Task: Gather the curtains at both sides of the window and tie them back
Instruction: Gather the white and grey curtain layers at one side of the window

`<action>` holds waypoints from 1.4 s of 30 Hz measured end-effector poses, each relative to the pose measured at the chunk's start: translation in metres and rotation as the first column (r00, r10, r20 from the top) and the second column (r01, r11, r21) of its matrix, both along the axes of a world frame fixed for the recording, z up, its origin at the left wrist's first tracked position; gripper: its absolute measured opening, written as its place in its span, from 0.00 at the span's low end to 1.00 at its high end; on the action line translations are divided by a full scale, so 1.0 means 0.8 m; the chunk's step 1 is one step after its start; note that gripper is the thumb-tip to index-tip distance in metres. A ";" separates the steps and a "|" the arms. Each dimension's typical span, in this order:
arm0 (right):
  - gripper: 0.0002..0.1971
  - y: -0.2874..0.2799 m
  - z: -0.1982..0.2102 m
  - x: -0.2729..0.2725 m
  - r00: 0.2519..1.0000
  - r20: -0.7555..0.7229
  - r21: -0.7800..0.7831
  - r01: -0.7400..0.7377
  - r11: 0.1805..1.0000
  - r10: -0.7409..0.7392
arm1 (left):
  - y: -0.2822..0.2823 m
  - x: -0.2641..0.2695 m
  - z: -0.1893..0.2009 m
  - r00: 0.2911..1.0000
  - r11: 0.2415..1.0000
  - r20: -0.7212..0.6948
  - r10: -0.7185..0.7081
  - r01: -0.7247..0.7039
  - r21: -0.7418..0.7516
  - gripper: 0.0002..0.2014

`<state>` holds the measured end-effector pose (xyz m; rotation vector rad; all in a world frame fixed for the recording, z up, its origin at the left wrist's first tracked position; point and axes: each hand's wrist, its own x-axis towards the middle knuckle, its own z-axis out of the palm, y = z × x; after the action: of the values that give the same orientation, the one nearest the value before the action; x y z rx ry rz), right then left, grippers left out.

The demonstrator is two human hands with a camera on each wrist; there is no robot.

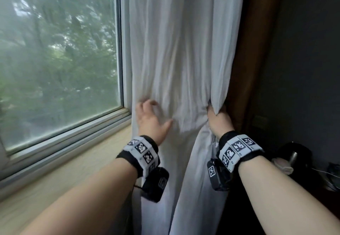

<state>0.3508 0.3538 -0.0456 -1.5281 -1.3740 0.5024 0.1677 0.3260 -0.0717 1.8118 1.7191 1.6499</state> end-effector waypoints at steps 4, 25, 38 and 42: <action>0.29 -0.005 -0.006 0.006 0.992 0.010 0.006 -0.129 0.992 0.129 | 0.011 -0.007 0.018 0.928 0.992 0.371 0.032 0.017 -0.129 0.36; 0.36 -0.064 0.029 0.013 0.932 0.012 -0.199 -0.354 0.914 0.363 | -0.035 0.107 -0.025 0.448 0.924 -0.819 -0.359 0.049 -0.378 0.35; 0.22 -0.027 0.008 0.050 0.992 0.116 -0.079 -0.048 0.996 0.057 | 0.007 0.012 -0.001 0.998 0.991 -0.042 0.038 -0.043 -0.123 0.33; 0.28 -0.032 0.008 0.049 0.990 0.086 -0.106 -0.106 0.989 0.115 | 0.018 0.020 0.023 0.937 0.941 0.312 -0.159 0.240 -0.240 0.40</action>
<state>0.3903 0.3285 -0.0394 -1.5792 -1.5305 0.5843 0.1840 0.3404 -0.0530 1.4808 1.4939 1.4268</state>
